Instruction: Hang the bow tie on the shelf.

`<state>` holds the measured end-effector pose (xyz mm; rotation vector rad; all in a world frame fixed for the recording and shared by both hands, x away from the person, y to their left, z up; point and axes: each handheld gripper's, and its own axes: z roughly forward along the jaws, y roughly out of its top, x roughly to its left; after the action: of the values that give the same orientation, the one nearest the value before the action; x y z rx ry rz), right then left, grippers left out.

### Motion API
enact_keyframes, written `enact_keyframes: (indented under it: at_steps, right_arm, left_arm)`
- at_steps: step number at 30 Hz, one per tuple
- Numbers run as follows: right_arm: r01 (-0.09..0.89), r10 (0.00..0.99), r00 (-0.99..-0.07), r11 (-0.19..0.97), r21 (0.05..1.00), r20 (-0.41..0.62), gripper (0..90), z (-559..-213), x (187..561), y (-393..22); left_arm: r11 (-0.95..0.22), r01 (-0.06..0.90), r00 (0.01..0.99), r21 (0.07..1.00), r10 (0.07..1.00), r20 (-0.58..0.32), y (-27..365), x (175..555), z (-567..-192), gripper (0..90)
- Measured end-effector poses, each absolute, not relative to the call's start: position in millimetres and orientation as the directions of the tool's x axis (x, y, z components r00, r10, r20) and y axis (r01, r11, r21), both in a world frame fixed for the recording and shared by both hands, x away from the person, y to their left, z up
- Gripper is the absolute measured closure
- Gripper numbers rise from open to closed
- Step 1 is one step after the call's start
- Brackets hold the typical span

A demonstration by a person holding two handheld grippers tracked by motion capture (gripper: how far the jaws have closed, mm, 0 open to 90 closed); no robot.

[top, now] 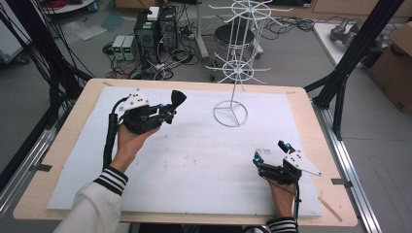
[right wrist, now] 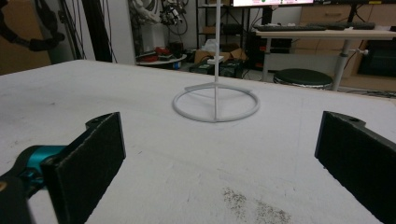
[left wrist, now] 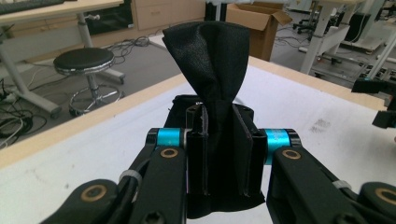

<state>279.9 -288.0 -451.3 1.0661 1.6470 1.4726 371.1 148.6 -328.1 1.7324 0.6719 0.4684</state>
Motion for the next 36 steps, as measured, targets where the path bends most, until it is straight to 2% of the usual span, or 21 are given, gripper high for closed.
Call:
enact_keyframes:
  at_steps: [12, 18, 26, 36]
  right_arm:
    - [0.133, 0.898, -0.439, 0.029, 0.991, 0.033, 0.6, -451.4, 280.1, -287.8]
    - [0.131, 0.899, -0.437, 0.025, 0.991, 0.035, 0.7, -451.3, 280.5, -288.5]
    - [0.131, 0.900, -0.435, 0.025, 0.991, 0.035, 0.7, -451.4, 280.5, -288.8]
    - [0.133, 0.898, -0.438, 0.021, 0.991, 0.039, 0.7, -451.4, 280.3, -288.9]
  left_arm:
    - [-0.139, 0.170, 0.769, 0.976, 0.638, -0.043, 110.5, 395.0, -308.5, 76.5]
    - [-0.099, 0.183, 0.770, 0.978, 0.633, -0.080, 98.1, 406.0, -304.0, 76.5]
    - [-0.117, 0.160, 0.771, 0.980, 0.635, -0.050, 81.9, 412.6, -291.7, 76.5]
    - [-0.094, 0.151, 0.764, 0.984, 0.643, -0.056, 63.9, 426.8, -280.6, 76.5]
